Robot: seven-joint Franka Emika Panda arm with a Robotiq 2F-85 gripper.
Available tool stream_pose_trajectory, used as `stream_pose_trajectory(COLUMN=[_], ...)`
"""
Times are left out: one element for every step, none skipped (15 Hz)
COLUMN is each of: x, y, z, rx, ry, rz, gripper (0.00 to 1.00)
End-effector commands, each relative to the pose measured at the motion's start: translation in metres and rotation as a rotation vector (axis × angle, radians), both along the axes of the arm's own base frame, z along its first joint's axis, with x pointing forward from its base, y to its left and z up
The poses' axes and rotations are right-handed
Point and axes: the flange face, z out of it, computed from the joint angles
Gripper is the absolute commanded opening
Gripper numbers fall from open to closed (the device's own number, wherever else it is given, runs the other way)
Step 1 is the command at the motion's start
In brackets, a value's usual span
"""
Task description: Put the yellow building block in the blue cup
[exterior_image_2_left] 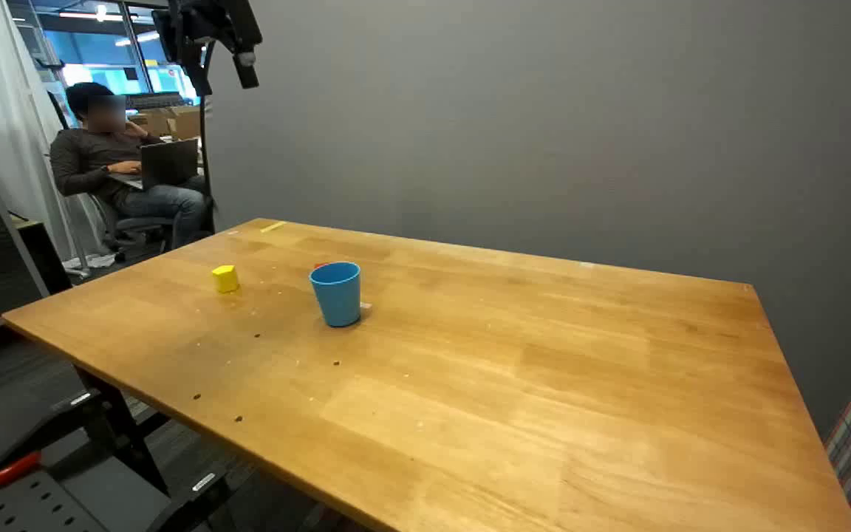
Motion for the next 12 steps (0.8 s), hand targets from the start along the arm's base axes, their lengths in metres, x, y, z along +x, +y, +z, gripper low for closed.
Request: stream_pose_trajectory(x=[0.001, 0.002, 0.002, 0.002, 0.002, 0.002, 0.009, 0.019, 0.027, 0.038, 0.045, 0.052], y=[0.0, 0.001, 0.001, 0.001, 0.001, 0.001, 0.007, 0.018, 0.027, 0.039, 0.05, 0.063], z=[0.002, 0.005, 0.008, 0.009, 0.009, 0.009, 0.0, -0.017, -0.032, -0.054, -0.072, -0.093], rx=[0.001, 0.002, 0.003, 0.004, 0.004, 0.004, 0.018, 0.042, 0.063, 0.082, 0.107, 0.135], ry=[-0.003, -0.009, -0.014, -0.016, -0.016, -0.016, -0.003, 0.023, 0.048, 0.062, 0.08, 0.096], rz=[0.0, 0.001, 0.001, 0.001, 0.001, 0.001, -0.001, 0.001, 0.013, 0.009, 0.024, 0.034], gripper=[1.0, 1.0, 1.0, 1.0, 1.0, 1.0, 1.0, 1.0, 1.0, 1.0, 1.0, 1.0])
